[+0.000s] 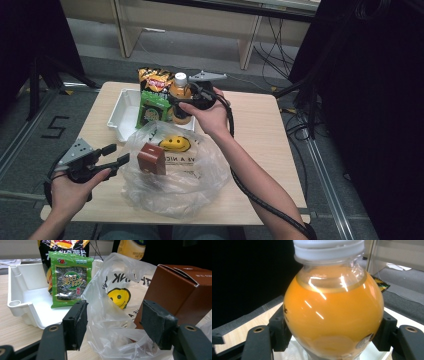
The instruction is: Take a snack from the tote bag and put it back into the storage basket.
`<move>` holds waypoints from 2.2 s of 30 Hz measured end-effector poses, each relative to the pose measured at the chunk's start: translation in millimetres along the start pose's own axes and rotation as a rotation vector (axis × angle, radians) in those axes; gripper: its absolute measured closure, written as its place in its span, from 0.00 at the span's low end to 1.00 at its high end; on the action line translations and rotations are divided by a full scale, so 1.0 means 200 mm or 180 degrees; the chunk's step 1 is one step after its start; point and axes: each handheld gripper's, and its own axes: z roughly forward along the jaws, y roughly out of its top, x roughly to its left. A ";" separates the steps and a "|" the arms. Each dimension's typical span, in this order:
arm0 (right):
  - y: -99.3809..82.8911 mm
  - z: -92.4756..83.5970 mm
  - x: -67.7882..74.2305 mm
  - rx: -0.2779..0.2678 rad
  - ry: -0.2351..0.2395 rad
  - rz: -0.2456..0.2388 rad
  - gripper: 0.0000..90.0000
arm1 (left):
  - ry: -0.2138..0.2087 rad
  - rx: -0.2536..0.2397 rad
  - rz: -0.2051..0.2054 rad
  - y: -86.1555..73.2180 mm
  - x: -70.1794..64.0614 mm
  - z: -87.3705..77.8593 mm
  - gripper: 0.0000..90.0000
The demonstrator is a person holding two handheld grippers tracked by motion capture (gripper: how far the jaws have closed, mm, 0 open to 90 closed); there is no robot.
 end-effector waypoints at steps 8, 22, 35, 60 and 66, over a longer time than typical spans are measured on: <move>-0.01 0.10 -0.04 0.0006 -0.0077 0.0019 0.36 | -0.0010 0.0000 0.0001 0.00 0.00 0.00 0.42; -0.07 0.23 -0.11 0.0295 -0.0161 0.0133 0.36 | -0.0008 -0.0020 0.0020 0.00 0.00 0.00 0.42; -0.13 0.31 -0.15 0.0461 -0.0236 0.0106 0.36 | -0.0010 -0.0014 0.0011 0.00 0.01 0.00 0.42; -0.30 0.42 -0.17 0.0795 -0.0299 0.0093 0.36 | -0.0030 0.0001 0.0025 0.00 0.00 0.01 0.42; -0.32 0.44 -0.18 0.0872 -0.0331 0.0088 0.36 | -0.0035 0.0009 0.0025 -0.01 0.00 0.01 0.42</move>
